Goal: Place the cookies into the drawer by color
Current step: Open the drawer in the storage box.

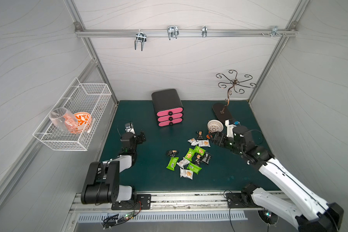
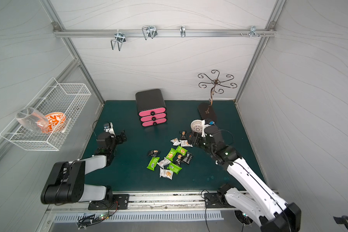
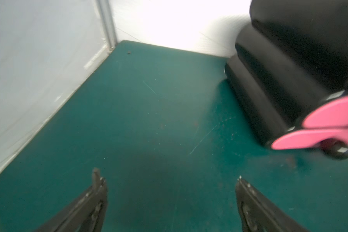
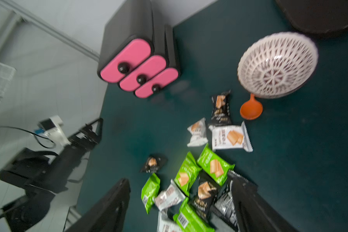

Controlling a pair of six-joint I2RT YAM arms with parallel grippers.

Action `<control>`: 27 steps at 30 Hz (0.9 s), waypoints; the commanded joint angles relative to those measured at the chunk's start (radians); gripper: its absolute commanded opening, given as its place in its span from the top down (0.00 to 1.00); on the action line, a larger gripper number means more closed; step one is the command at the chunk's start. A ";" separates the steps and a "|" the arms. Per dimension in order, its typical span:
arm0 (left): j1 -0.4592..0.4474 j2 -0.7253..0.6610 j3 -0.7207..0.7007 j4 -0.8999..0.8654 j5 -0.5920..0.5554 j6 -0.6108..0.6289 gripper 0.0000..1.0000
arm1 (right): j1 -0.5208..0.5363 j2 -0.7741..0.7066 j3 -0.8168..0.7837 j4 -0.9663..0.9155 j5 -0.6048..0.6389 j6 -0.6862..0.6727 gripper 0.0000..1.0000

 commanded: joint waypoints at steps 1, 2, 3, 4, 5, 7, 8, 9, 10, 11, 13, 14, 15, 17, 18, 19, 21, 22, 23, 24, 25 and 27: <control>-0.019 -0.174 0.144 -0.400 -0.131 -0.221 0.00 | 0.043 0.056 0.105 -0.085 -0.054 -0.022 0.14; -0.027 -0.196 0.194 -0.524 -0.099 -0.302 0.00 | 0.045 0.075 0.128 -0.091 -0.059 -0.032 0.13; -0.047 -0.206 0.231 -0.611 -0.053 -0.372 0.00 | 0.044 0.089 0.144 -0.091 -0.056 -0.037 0.13; -0.085 -0.222 0.251 -0.657 -0.054 -0.404 0.00 | 0.045 0.100 0.151 -0.087 -0.055 -0.039 0.12; -0.144 -0.240 0.262 -0.668 -0.025 -0.430 0.00 | 0.043 0.107 0.157 -0.077 -0.053 -0.037 0.12; -0.224 -0.241 0.280 -0.645 0.058 -0.462 0.07 | 0.042 0.122 0.168 -0.059 -0.050 -0.038 0.11; -0.258 -0.228 0.300 -0.663 0.060 -0.528 0.10 | 0.042 0.132 0.179 -0.055 -0.055 -0.046 0.11; -0.291 -0.210 0.310 -0.656 0.066 -0.599 0.11 | 0.041 0.143 0.192 -0.058 -0.061 -0.051 0.11; -0.317 -0.190 0.310 -0.623 0.087 -0.654 0.15 | 0.041 0.152 0.202 -0.062 -0.069 -0.055 0.10; -0.345 -0.155 0.315 -0.577 0.114 -0.716 0.25 | 0.039 0.162 0.214 -0.064 -0.082 -0.061 0.10; -0.398 -0.076 0.344 -0.511 0.137 -0.829 0.34 | 0.033 0.174 0.234 -0.068 -0.112 -0.074 0.09; -0.426 -0.024 0.368 -0.467 0.154 -0.864 0.38 | 0.028 0.177 0.244 -0.075 -0.124 -0.078 0.09; -0.455 0.025 0.399 -0.424 0.164 -0.879 0.42 | 0.020 0.176 0.256 -0.092 -0.130 -0.081 0.09; -0.501 0.110 0.469 -0.379 0.144 -0.886 0.46 | 0.007 0.160 0.268 -0.120 -0.140 -0.095 0.09; -0.513 0.150 0.505 -0.365 0.129 -0.886 0.47 | 0.002 0.146 0.263 -0.124 -0.140 -0.105 0.09; -0.515 0.181 0.536 -0.357 0.123 -0.886 0.47 | -0.004 0.132 0.256 -0.121 -0.135 -0.111 0.08; -0.513 0.242 0.616 -0.386 0.081 -0.863 0.50 | -0.022 0.102 0.236 -0.114 -0.126 -0.108 0.08; -0.514 0.265 0.659 -0.420 0.055 -0.839 0.51 | -0.031 0.090 0.232 -0.116 -0.125 -0.104 0.08; -0.514 0.292 0.720 -0.487 0.011 -0.797 0.52 | -0.040 0.078 0.228 -0.120 -0.126 -0.103 0.08; -0.513 0.320 0.769 -0.569 -0.035 -0.770 0.53 | -0.045 0.067 0.227 -0.126 -0.120 -0.102 0.08; -0.509 0.342 0.812 -0.613 -0.072 -0.752 0.53 | -0.049 0.055 0.227 -0.131 -0.112 -0.104 0.08; -0.494 0.390 0.880 -0.660 -0.097 -0.746 0.54 | -0.058 0.037 0.225 -0.142 -0.097 -0.115 0.07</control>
